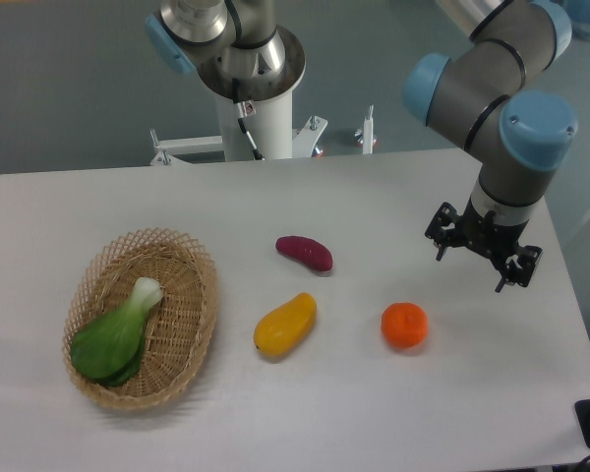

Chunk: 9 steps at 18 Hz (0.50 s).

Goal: Pick up the orange from the table

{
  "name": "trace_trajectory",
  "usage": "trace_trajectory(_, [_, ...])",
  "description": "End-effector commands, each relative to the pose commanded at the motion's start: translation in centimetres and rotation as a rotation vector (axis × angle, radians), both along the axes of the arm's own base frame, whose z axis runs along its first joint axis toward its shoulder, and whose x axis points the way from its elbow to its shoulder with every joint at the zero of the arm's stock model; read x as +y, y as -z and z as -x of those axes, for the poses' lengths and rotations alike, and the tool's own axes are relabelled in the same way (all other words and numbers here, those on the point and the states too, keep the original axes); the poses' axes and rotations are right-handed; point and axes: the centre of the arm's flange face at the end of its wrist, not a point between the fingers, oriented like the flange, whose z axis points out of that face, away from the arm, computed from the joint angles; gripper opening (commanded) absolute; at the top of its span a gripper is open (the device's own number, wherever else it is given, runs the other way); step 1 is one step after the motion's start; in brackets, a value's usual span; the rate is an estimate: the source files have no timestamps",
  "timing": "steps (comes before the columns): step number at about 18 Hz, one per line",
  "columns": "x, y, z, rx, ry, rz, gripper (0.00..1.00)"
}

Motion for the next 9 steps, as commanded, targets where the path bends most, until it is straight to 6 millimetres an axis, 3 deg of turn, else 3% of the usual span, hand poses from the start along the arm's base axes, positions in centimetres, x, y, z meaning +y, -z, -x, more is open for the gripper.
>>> trace_trajectory(9, [-0.29, 0.57, -0.64, -0.023, -0.053, 0.006, 1.0])
